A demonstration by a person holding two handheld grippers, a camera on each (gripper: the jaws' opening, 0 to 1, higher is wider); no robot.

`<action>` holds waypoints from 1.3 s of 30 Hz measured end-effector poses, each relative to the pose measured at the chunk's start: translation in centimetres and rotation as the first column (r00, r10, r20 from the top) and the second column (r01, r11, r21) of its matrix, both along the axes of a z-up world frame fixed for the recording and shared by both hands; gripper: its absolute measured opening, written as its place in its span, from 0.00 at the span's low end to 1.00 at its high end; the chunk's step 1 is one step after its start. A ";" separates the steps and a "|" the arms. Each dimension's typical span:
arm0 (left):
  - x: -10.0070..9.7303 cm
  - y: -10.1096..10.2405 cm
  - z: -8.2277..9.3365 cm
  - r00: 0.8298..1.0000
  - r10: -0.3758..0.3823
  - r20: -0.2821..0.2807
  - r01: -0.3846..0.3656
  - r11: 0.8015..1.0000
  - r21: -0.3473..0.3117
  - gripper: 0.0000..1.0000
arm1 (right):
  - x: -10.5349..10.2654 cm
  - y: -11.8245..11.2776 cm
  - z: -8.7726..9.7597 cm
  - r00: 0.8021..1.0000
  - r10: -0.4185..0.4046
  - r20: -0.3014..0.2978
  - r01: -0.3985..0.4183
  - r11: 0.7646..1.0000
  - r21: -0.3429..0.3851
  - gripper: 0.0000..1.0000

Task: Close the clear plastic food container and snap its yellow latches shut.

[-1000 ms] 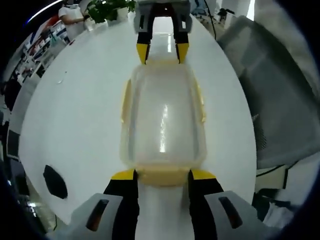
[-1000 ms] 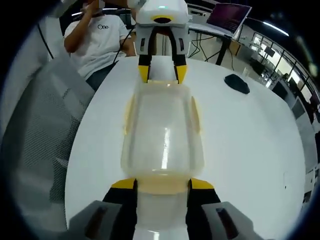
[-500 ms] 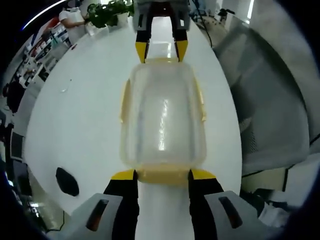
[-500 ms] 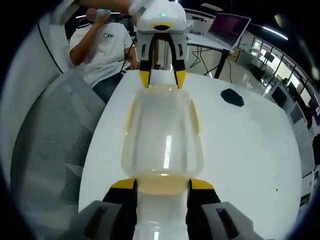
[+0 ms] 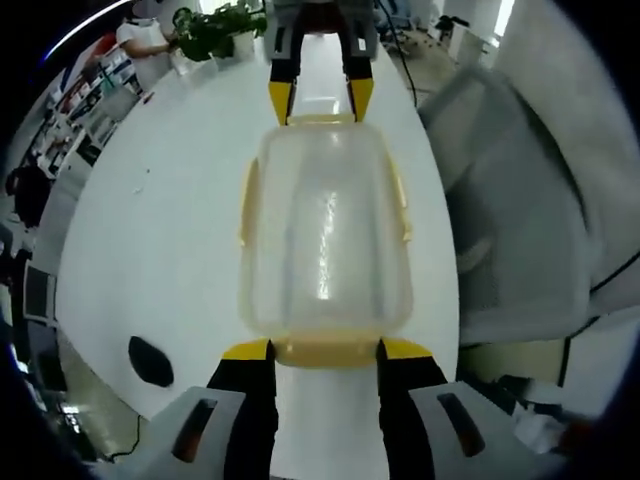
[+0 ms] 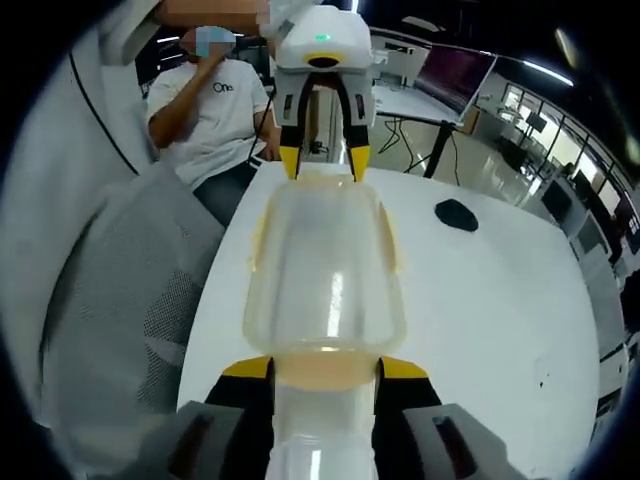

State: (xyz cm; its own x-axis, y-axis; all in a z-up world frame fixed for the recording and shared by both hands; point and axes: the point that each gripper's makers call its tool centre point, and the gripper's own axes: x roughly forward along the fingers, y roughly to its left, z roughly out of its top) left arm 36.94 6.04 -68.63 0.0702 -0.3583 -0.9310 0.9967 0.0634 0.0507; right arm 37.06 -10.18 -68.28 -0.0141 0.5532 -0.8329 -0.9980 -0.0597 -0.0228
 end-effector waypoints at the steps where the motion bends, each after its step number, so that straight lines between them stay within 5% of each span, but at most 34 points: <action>1: 0.0 -0.1 0.2 1.000 0.000 0.003 0.000 1.000 0.001 0.37 | 0.0 -0.1 0.3 1.000 0.000 0.000 0.000 1.000 0.002 0.37; 14: 0.1 -1.8 2.9 1.000 0.017 0.003 -0.017 1.000 0.000 0.37 | 0.2 -1.8 3.4 1.000 0.004 -0.010 -0.004 1.000 0.017 0.37; 39: 0.4 -9.2 3.3 1.000 0.008 0.009 -0.008 1.000 0.002 0.37 | 0.1 -9.3 3.9 1.000 -0.008 0.003 0.008 1.000 -0.002 0.37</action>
State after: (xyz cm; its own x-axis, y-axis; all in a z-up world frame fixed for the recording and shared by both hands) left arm 37.31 -3.12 -65.30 0.0817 -0.3562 -0.9309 0.9956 0.0716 0.0599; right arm 37.20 -19.44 -64.33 -0.0073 0.5517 -0.8340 -0.9983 -0.0516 -0.0254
